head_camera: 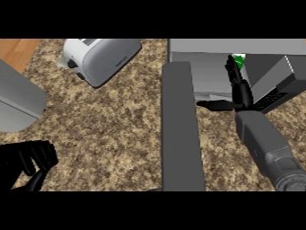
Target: Pick up the milk, place it into the microwave and close the microwave
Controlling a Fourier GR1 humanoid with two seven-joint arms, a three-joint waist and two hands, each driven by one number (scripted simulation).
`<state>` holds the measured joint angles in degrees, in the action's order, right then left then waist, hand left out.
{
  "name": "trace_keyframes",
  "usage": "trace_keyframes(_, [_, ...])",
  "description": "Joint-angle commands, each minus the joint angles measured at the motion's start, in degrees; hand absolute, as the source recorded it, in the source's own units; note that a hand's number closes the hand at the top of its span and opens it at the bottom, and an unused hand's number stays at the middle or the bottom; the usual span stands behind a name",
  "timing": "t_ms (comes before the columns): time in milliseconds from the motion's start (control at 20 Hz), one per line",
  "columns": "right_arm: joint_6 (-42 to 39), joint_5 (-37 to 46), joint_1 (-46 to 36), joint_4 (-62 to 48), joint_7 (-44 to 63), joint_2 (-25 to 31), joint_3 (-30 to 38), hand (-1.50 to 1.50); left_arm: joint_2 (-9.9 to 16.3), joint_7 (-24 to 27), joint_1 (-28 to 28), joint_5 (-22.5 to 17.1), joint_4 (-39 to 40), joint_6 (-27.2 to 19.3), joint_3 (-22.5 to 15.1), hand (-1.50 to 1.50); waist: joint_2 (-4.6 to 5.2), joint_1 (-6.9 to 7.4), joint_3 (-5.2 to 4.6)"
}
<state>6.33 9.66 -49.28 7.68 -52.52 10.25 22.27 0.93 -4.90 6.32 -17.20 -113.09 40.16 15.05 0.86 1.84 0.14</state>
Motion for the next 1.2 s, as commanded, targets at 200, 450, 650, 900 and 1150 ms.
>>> trace_keyframes(200, [-6.8,-1.6,9.4,5.8,-3.8,-4.1,-1.8,-1.50,-0.6,-4.4,-0.2,-0.3,-0.4,-2.4,-4.8,1.50,-1.05,-2.07,-0.15])
trace_keyframes(450, [-6.2,-1.4,16.6,11.8,-3.9,-6.4,-4.4,-1.50,-0.9,-6.1,0.6,2.3,-3.7,-6.1,-13.2,1.50,-1.39,-2.85,-0.21])
trace_keyframes(650, [-9.2,-2.7,23.2,18.5,-1.8,-4.7,-5.5,-1.50,-0.9,-5.4,-1.8,7.3,-2.6,-8.5,-18.8,1.50,-1.31,-2.98,-0.21])
trace_keyframes(900, [-12.2,-4.0,35.1,31.3,-0.5,-4.1,-7.8,-1.50,-0.9,2.3,-5.3,13.9,6.1,-10.4,-22.1,1.50,-1.33,-3.56,-0.27])
trace_keyframes(1150, [-16.3,-5.1,44.4,41.1,0.3,-2.1,-9.3,-1.50,-0.9,3.6,-13.5,19.5,13.5,-15.9,-29.8,1.50,-1.28,-4.75,-0.32])
